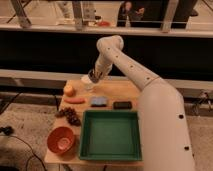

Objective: Stack cups into tray

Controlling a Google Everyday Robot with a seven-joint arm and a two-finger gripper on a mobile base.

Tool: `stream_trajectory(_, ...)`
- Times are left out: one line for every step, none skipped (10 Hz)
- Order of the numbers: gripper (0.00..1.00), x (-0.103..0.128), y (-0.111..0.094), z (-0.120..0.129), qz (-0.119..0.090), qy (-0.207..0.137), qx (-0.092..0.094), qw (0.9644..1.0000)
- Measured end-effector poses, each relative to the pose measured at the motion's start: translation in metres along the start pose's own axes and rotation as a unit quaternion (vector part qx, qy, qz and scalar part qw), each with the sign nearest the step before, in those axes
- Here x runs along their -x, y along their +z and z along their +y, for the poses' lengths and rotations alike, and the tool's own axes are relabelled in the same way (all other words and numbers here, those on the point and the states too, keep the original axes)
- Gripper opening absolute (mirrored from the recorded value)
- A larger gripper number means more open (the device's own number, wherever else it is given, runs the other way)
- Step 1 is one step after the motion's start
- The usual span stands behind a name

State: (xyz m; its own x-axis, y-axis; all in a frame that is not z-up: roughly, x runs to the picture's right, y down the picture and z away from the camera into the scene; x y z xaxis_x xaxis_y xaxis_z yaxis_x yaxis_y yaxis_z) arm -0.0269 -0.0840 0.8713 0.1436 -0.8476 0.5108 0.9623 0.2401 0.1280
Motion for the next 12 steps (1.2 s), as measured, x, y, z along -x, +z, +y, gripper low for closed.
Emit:
stream_trajectory(0.00,0.000,-0.001,-0.002,0.000,-0.004,0.000,1.0000)
stream_trajectory(0.00,0.001,-0.001,-0.002,0.000,-0.007,0.000,1.0000)
stream_trajectory(0.00,0.002,-0.002,-0.002,-0.001,-0.012,0.000,0.9999)
stream_trajectory(0.00,0.003,-0.003,-0.002,-0.002,-0.018,-0.001,0.9998)
stream_trajectory(0.00,0.004,-0.004,-0.002,-0.002,-0.022,-0.001,0.9998)
stream_trajectory(0.00,0.004,-0.004,-0.001,-0.002,-0.024,-0.002,0.9997)
stream_trajectory(0.00,0.004,-0.005,-0.001,-0.002,-0.027,-0.002,0.9996)
stream_trajectory(0.00,0.006,-0.007,-0.003,-0.002,-0.034,-0.004,0.9994)
stream_trajectory(0.00,0.007,-0.007,-0.004,-0.003,-0.039,-0.005,0.9992)
stream_trajectory(0.00,0.008,-0.009,-0.005,-0.003,-0.045,-0.007,0.9989)
stream_trajectory(0.00,0.009,-0.010,-0.003,-0.003,-0.048,-0.008,0.9988)
stream_trajectory(0.00,0.009,-0.011,-0.002,-0.002,-0.050,-0.008,0.9987)
